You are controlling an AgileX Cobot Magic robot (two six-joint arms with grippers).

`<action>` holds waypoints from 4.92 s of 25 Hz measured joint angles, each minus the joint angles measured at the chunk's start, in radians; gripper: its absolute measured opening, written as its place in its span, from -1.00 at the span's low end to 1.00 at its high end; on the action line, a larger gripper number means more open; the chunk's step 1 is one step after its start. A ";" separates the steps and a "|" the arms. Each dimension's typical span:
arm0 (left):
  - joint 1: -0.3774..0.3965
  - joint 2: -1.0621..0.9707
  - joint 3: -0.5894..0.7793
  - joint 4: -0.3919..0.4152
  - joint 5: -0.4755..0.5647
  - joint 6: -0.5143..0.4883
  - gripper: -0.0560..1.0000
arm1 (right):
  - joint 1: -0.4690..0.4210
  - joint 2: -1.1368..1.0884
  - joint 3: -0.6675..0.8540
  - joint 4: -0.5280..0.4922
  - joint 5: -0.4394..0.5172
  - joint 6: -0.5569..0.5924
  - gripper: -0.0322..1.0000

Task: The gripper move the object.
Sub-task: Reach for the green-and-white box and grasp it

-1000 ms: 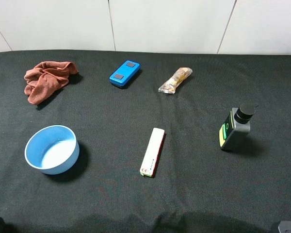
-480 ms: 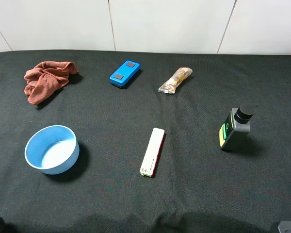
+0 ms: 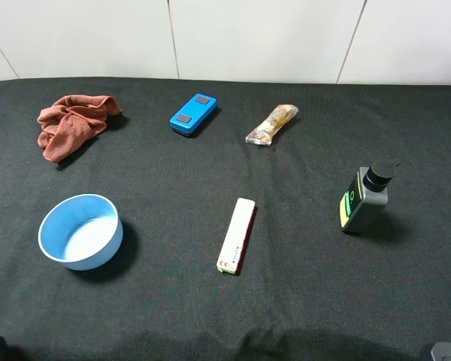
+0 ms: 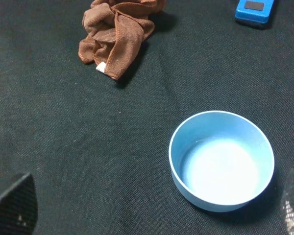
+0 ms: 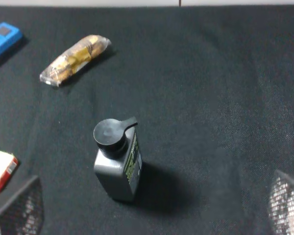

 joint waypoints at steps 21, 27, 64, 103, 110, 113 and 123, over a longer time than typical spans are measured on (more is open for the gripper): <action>0.000 0.000 0.000 0.000 0.000 0.000 0.99 | 0.161 0.500 -0.254 0.068 0.151 -0.015 0.41; 0.000 0.000 0.000 0.000 0.000 0.000 0.99 | 0.261 0.629 -0.319 0.059 0.160 0.038 0.41; 0.000 0.000 0.000 0.000 0.000 0.000 0.99 | 0.884 1.081 -0.573 -0.136 -0.026 0.801 0.41; 0.000 0.000 0.000 0.000 0.000 0.000 0.99 | 0.884 1.625 -0.576 -0.152 -0.141 0.896 0.41; 0.000 0.000 0.000 0.000 0.000 0.000 0.99 | 0.884 1.681 -0.576 -0.164 -0.161 0.923 0.41; 0.000 0.000 0.000 0.000 0.000 0.000 0.99 | 0.884 1.699 -0.576 -0.171 -0.177 0.936 0.41; 0.000 0.000 0.000 0.000 0.000 0.000 0.99 | 0.884 1.777 -0.577 -0.199 -0.199 0.942 0.41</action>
